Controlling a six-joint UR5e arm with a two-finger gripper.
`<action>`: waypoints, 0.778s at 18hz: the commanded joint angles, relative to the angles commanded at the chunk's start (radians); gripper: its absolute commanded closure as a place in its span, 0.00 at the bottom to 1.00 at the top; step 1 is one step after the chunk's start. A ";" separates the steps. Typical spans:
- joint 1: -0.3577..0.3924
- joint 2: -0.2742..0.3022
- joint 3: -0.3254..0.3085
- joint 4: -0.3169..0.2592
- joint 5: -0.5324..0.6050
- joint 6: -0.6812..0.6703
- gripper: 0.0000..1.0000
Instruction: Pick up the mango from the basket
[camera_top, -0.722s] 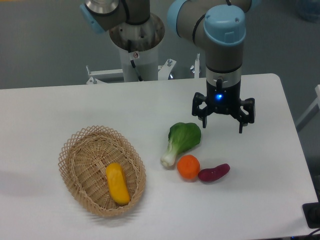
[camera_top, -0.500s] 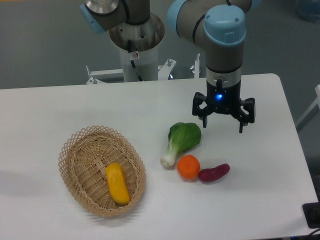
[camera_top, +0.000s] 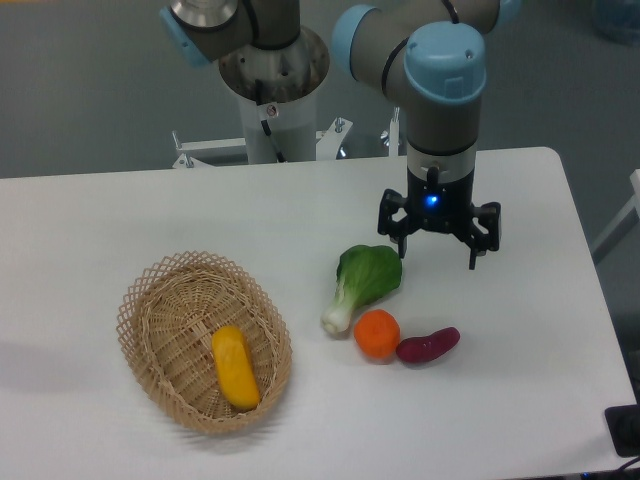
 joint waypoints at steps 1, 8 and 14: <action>-0.008 -0.012 0.002 0.018 0.000 -0.025 0.00; -0.176 -0.057 -0.002 0.112 0.008 -0.414 0.00; -0.340 -0.097 -0.032 0.129 0.005 -0.646 0.00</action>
